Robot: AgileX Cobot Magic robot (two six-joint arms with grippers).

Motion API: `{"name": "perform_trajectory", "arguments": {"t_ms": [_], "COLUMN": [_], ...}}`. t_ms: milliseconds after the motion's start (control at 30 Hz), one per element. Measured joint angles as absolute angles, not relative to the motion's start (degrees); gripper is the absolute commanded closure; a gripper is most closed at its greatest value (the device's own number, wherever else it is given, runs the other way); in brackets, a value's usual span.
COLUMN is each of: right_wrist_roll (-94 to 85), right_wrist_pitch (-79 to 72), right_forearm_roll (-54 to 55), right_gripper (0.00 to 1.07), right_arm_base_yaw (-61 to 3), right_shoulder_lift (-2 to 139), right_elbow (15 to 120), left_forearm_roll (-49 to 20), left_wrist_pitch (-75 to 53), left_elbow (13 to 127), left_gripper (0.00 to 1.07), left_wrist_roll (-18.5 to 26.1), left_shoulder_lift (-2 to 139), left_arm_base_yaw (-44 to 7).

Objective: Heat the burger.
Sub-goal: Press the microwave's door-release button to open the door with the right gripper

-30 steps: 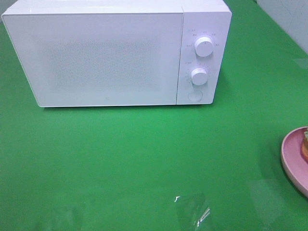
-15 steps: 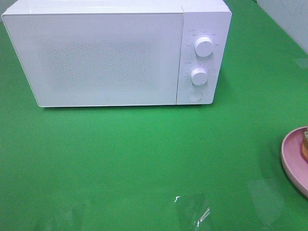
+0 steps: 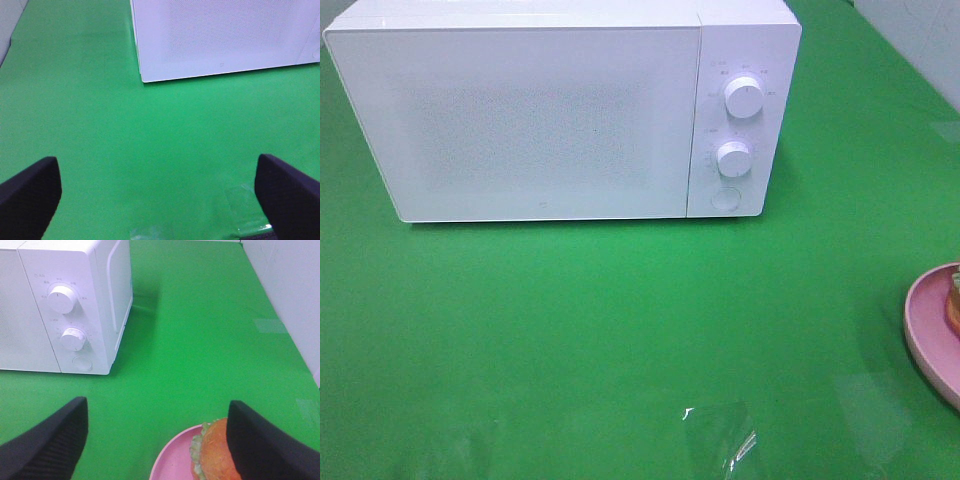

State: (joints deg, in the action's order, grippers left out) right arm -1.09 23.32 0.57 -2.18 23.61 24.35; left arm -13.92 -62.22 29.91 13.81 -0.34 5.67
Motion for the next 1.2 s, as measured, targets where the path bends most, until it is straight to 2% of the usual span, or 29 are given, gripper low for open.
{"name": "perform_trajectory", "arguments": {"t_ms": [400, 800, 867, 1200], "right_wrist_roll": [-1.1, -1.0, 0.0, -1.1], "right_wrist_pitch": [6.4, -7.0, -14.3, -29.2], "right_forearm_roll": [0.6, 0.6, 0.6, 2.4], "right_gripper": [0.35, 0.35, 0.35, 0.35], "right_arm_base_yaw": [-2.2, -2.2, -2.2, -3.0], "right_shoulder_lift": [32.3, 41.7, 46.3, 57.0], "right_elbow": [18.6, 18.3, 18.0, 16.5], "left_forearm_roll": [-13.9, -13.9, -13.9, -13.9], "left_wrist_pitch": [-62.2, -62.2, -62.2, -62.2], "left_elbow": [29.9, 29.9, 29.9, 29.9], "left_gripper": [0.09, 0.09, 0.09, 0.09], "left_wrist_roll": [13.8, 13.8, 13.8, 13.8], "left_shoulder_lift": [-0.3, -0.3, -0.3, -0.3], "left_arm_base_yaw": [5.7, 5.7, 5.7, 5.7]}}
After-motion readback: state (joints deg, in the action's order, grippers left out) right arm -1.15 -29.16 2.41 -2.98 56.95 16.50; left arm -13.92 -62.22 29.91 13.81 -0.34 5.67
